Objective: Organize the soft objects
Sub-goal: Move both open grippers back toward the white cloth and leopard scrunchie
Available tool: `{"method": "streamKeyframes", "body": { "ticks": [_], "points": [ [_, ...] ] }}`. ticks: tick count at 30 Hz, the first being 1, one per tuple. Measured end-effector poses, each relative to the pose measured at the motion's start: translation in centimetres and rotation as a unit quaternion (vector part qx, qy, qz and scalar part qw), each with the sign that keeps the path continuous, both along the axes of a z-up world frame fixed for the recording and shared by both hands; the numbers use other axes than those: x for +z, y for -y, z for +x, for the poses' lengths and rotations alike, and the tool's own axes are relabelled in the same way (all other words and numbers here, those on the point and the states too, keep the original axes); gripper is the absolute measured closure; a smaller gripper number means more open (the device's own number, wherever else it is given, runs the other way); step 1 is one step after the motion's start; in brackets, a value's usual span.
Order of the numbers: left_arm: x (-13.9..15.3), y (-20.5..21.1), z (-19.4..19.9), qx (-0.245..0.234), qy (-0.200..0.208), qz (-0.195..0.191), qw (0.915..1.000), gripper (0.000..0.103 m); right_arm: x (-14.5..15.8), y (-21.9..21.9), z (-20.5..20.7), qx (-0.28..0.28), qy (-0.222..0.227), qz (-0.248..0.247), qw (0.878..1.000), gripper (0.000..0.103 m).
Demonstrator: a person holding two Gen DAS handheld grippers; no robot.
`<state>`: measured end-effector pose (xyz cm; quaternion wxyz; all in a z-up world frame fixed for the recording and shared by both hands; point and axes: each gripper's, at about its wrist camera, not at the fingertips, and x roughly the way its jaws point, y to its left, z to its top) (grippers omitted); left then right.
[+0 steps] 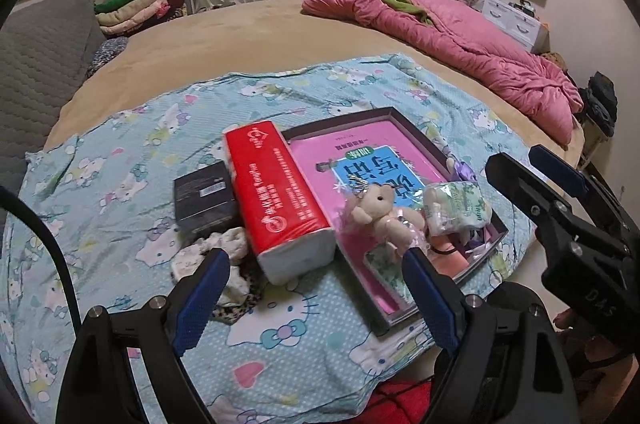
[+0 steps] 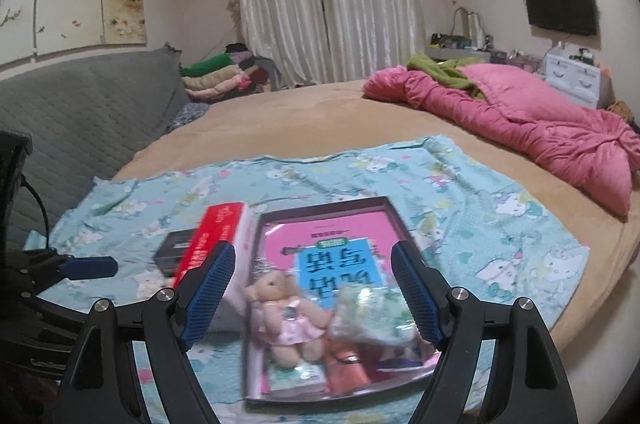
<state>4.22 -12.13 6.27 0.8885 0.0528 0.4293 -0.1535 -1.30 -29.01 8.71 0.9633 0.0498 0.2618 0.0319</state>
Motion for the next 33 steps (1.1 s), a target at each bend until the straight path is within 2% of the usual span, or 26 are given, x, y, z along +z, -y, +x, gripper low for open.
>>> {"method": "streamKeyframes", "body": {
  "ticks": [9,21,27,33],
  "points": [
    [1.0,-3.8,-0.9,0.030,0.009,-0.008,0.9995,0.015,1.3,-3.8,-1.0,0.047,0.007,-0.012,0.999,0.022],
    [1.2,-11.3,-1.2,0.109,0.013,-0.023,0.9937,0.015,1.7,-6.7,-1.6,0.083,0.003,-0.021,0.996,0.021],
    [0.2,-14.8,-1.2,0.149,0.002,-0.028,0.9885,0.015,1.0,-9.0,-1.7,0.113,-0.011,-0.031,0.993,0.021],
    [-2.0,-17.2,-0.7,0.171,-0.019,-0.046,0.9840,0.015,-1.1,-11.6,-1.6,0.153,-0.038,-0.051,0.986,0.021]
  ]
}}
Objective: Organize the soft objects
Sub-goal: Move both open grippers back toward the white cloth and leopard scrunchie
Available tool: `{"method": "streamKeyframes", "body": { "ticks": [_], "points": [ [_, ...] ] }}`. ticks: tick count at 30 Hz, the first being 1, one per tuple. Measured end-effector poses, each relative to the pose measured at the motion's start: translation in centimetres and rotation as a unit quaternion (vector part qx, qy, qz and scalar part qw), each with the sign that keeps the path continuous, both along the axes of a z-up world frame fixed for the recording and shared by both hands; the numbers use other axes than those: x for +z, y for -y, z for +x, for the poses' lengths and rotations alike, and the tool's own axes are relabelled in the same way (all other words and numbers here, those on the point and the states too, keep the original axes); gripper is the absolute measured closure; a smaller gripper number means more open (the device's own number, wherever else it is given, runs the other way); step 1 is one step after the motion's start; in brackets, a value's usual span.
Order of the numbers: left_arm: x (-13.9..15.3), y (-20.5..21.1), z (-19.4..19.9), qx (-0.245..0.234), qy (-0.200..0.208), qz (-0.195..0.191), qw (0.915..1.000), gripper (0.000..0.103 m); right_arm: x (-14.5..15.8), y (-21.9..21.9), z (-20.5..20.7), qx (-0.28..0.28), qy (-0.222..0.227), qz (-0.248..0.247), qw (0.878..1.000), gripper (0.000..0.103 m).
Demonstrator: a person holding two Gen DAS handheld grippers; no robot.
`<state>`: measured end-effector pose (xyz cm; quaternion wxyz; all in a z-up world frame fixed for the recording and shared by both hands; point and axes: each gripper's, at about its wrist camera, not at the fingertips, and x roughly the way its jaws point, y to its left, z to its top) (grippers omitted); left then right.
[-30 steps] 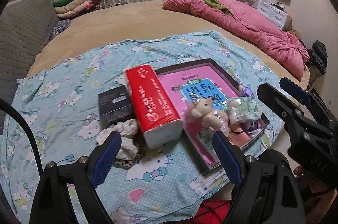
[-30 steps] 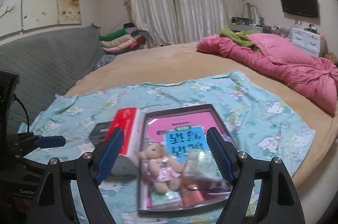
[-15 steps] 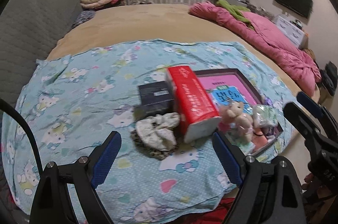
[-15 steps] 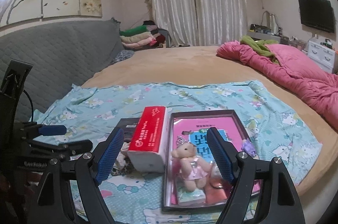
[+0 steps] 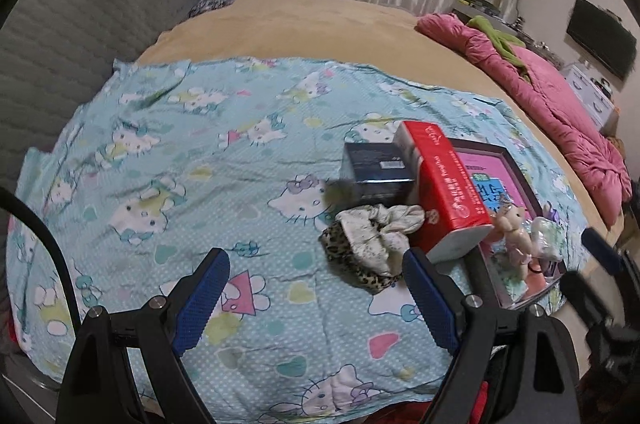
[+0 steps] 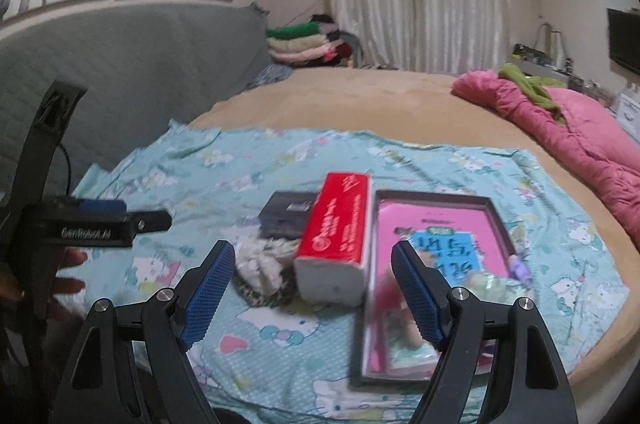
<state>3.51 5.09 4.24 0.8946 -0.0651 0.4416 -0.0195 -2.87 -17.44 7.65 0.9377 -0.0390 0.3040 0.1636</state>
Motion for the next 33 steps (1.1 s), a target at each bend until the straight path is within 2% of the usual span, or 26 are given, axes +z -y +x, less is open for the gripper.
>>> {"method": "streamKeyframes", "body": {
  "ticks": [10,14,16,18,20,24,29,31,33],
  "points": [
    [-4.8,0.9,3.6,-0.020,-0.041,-0.024,0.9987,0.015,-4.6,-3.1,0.6,0.046,-0.044,-0.030,0.998,0.021],
    [-6.3,2.4,5.8,-0.041,-0.049,-0.022,0.9977,0.022,-6.0,-3.8,1.2,0.054,-0.058,-0.033,0.996,0.021],
    [-7.1,3.0,7.1,-0.046,-0.059,-0.020,0.9970,0.028,-6.6,-4.1,1.6,0.053,-0.064,-0.036,0.996,0.021],
    [-7.6,3.4,7.9,-0.051,-0.066,-0.023,0.9962,0.038,-7.2,-4.3,1.9,0.054,-0.068,-0.037,0.996,0.021],
    [-8.0,3.8,8.5,-0.059,-0.070,-0.028,0.9954,0.039,-7.7,-4.6,2.3,0.056,-0.073,-0.039,0.995,0.021],
    [-8.7,4.5,9.3,-0.073,-0.082,-0.030,0.9936,0.052,-8.6,-5.5,3.2,0.061,-0.076,-0.042,0.994,0.021],
    [-9.7,5.3,10.1,-0.086,-0.103,-0.026,0.9907,0.056,-10.3,-6.8,4.5,0.066,-0.094,-0.044,0.992,0.021],
    [-10.0,5.3,10.4,-0.090,-0.106,-0.038,0.9896,0.064,-11.0,-7.2,4.9,0.066,-0.102,-0.045,0.992,0.021],
    [-10.3,5.1,10.6,-0.093,-0.112,-0.049,0.9881,0.079,-11.7,-7.6,5.2,0.067,-0.106,-0.052,0.991,0.021]
  ]
}}
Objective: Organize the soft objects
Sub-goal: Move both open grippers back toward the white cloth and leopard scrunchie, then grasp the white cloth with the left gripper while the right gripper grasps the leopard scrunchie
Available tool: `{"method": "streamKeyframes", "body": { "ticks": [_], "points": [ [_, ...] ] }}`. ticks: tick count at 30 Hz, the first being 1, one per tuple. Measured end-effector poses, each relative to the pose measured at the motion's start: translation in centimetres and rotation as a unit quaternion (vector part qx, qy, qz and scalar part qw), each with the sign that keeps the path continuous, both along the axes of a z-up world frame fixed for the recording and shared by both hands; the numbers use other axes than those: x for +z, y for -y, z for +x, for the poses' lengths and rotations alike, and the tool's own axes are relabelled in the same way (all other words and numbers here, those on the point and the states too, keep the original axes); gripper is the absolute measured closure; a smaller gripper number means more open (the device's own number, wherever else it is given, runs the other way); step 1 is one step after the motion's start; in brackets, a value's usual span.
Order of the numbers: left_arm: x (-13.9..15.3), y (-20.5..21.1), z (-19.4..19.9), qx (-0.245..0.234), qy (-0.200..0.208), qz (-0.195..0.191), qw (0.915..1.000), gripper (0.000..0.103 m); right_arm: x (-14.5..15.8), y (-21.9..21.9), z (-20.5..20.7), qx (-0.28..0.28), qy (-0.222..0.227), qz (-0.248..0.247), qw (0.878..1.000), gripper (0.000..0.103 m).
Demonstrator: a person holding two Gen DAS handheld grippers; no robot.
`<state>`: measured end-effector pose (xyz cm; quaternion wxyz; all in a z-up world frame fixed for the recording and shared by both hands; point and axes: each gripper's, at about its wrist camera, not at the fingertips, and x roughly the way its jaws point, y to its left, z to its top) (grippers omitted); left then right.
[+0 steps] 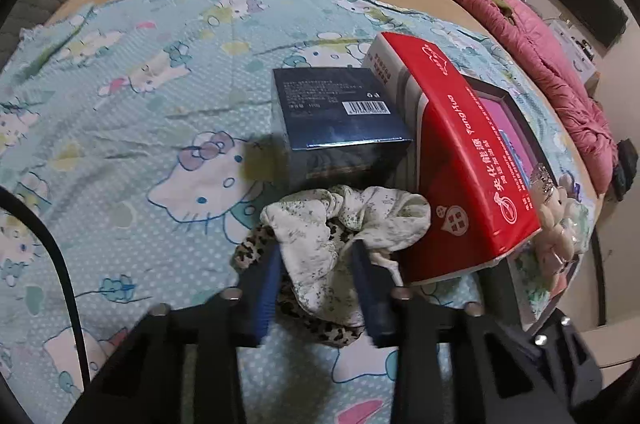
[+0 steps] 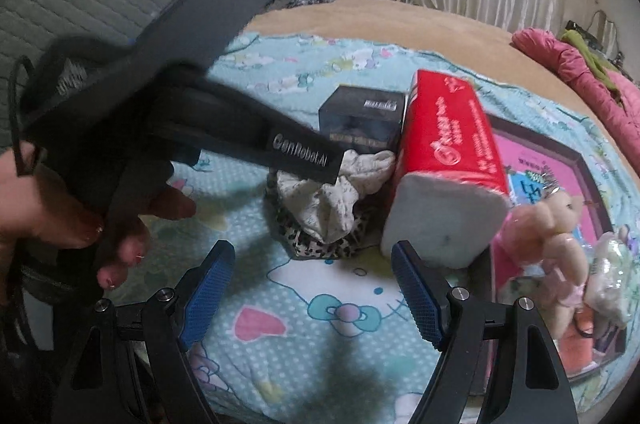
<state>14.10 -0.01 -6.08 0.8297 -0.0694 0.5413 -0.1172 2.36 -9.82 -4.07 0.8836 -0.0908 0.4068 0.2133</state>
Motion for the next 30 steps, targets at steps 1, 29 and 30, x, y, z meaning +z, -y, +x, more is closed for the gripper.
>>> {"method": "streamKeyframes", "body": {
  "ticks": [1,29,30],
  "points": [
    [-0.1,-0.1,0.1,-0.001,-0.002,-0.008,1.0000,0.082,-0.4,-0.2,0.2,0.000,-0.001,-0.004,1.000,0.021],
    [1.4,-10.0,-2.3,0.097,0.041,-0.027,0.9941,0.095,-6.1,-5.7,7.3,0.010,0.026,-0.091,0.995,0.021],
    [1.4,-10.2,-2.4,0.099,0.041,-0.028,0.9938,0.095,-6.3,-5.9,7.3,0.010,0.030,-0.096,0.995,0.022]
  ]
}}
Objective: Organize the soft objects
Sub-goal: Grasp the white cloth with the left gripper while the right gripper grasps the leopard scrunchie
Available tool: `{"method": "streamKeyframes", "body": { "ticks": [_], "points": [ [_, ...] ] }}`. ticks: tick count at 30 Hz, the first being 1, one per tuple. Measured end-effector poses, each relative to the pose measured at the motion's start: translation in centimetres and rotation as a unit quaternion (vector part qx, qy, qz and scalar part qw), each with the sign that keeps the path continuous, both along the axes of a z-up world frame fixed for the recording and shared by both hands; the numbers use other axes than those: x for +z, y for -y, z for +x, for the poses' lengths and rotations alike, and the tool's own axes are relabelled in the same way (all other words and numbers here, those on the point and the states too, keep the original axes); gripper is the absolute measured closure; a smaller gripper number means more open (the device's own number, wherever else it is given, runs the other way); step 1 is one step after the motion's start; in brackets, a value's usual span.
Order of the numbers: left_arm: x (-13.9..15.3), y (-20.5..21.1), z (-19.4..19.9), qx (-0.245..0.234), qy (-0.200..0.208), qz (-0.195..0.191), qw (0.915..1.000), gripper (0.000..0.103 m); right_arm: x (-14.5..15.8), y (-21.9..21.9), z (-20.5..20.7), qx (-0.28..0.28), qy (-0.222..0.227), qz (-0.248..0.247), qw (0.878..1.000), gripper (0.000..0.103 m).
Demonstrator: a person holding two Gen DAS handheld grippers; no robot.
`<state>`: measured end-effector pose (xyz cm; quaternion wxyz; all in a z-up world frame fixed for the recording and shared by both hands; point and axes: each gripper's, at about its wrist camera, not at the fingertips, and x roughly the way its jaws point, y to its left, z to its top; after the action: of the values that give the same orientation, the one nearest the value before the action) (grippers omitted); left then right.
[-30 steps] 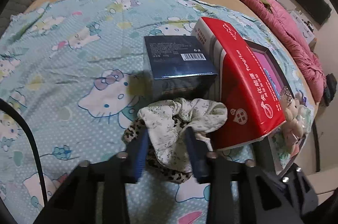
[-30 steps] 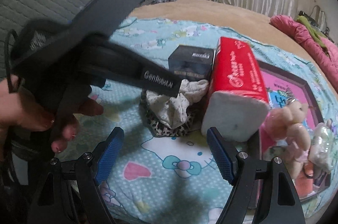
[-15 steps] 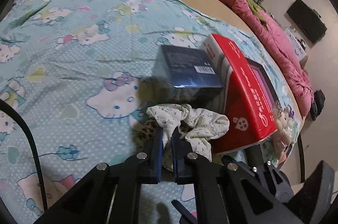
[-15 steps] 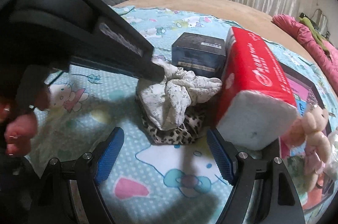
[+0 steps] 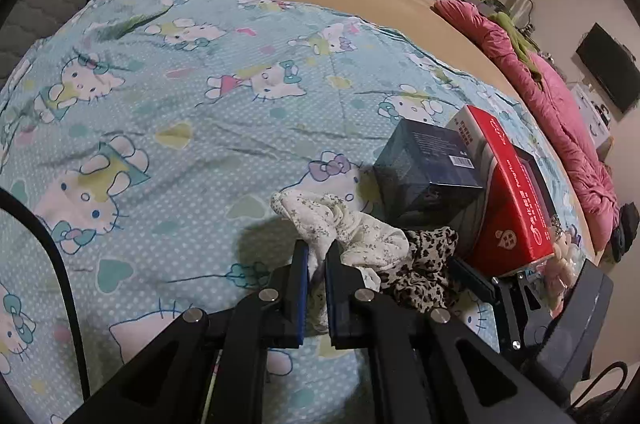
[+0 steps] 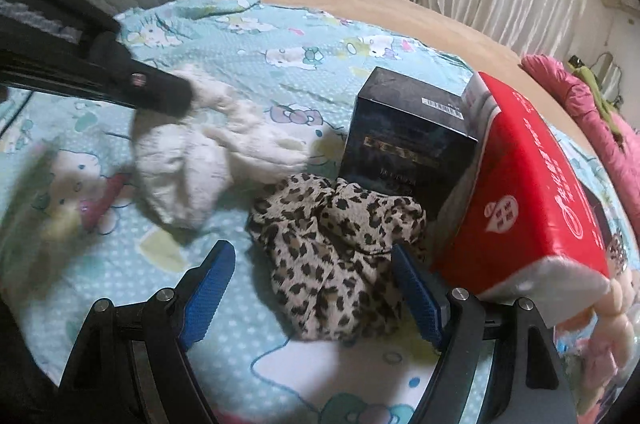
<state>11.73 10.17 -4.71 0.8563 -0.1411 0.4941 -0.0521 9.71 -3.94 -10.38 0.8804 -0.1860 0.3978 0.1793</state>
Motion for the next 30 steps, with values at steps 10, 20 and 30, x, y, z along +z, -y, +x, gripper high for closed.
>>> {"method": "streamKeyframes", "body": {
  "ticks": [10,20,30],
  "points": [
    [-0.5,0.0,-0.4,0.001,-0.010,0.001,0.9999,0.095,-0.8,-2.1,-0.4,0.051,-0.018,-0.020,0.998,0.080],
    [0.5,0.2,-1.3,-0.001,0.002,0.003,1.0000,0.095,2.4,0.0,-2.6,0.084,-0.069,0.100,0.989,0.091],
    [3.2,1.4,-3.5,-0.014,0.032,-0.030,0.9989,0.096,6.7,4.0,-4.6,0.061,-0.037,0.141,0.987,0.091]
  ]
}}
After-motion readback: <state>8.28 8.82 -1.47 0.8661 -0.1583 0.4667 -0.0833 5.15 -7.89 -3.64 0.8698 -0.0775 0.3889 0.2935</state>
